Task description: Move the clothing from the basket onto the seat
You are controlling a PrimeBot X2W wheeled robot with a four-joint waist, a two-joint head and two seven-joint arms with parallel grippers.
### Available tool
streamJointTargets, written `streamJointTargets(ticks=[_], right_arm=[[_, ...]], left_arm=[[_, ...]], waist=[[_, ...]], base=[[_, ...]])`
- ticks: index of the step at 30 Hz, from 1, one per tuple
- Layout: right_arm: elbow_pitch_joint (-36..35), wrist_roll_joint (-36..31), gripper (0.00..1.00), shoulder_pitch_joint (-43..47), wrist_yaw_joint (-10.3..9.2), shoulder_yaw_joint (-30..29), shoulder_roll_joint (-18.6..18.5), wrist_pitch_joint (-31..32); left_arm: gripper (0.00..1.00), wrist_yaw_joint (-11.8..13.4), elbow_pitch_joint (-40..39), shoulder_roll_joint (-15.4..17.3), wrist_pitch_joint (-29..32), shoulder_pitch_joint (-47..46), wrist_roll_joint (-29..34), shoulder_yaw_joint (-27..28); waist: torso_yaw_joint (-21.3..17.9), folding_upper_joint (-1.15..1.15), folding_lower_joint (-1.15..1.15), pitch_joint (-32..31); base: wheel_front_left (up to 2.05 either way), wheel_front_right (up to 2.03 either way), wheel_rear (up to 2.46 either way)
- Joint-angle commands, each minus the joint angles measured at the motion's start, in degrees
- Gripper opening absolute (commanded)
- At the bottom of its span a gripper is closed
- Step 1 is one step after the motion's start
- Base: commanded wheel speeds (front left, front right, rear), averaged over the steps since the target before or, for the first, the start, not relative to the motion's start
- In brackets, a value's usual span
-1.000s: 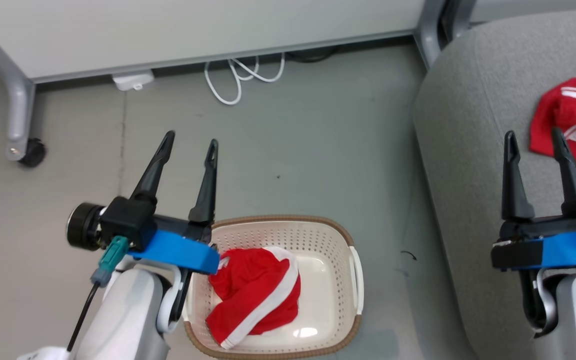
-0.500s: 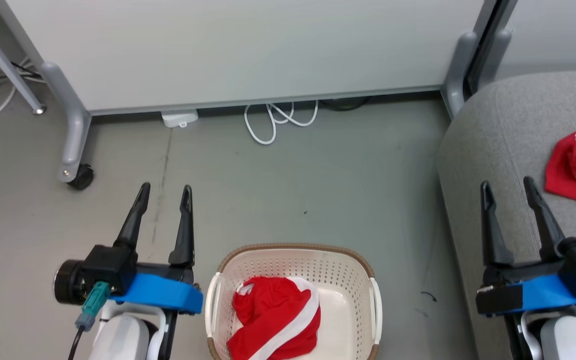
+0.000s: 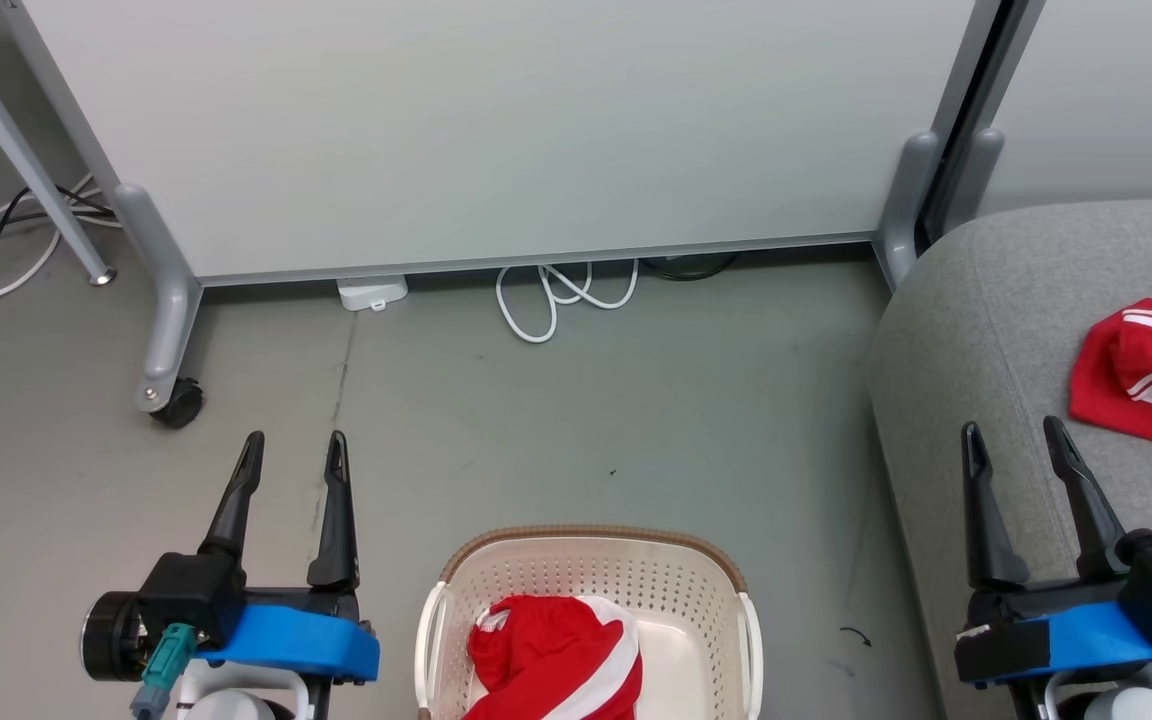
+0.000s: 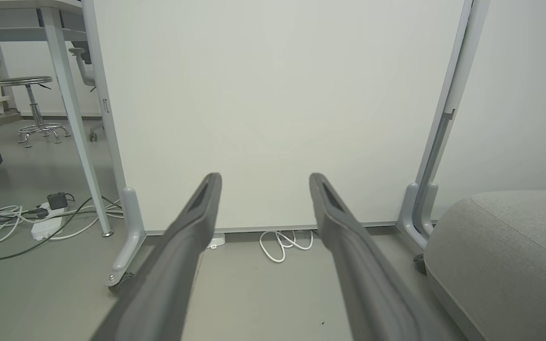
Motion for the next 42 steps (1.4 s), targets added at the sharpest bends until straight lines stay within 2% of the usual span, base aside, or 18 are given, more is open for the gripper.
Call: streamJointTargets(ticks=[1, 35, 42], right_arm=[[0.0, 0.3, 1.00, 0.8, 0.03, -0.1, 0.1, 0.0], [0.9, 0.8, 1.00, 0.4, 0.03, -0.5, 0.1, 0.0], [0.7, 0.4, 1.00, -0.4, 0.03, -0.4, 0.1, 0.0]], left_arm=[[1.00, -0.1, -0.3, -0.1, -0.2, 0.4, 0.5, 0.4], [1.00, -1.5, 2.6, -0.7, -0.2, -1.3, 1.9, 0.7], [1.00, -1.8, 4.6, -0.5, -0.2, -3.1, 2.4, -1.9]], waist=[[-0.1, 0.00, 0.01, -0.1], [-0.6, 0.00, 0.01, -0.1], [-1.0, 0.00, 0.01, 0.4]], base=[[0.00, 0.00, 0.00], [0.00, 0.00, 0.00], [0.00, 0.00, 0.00]])
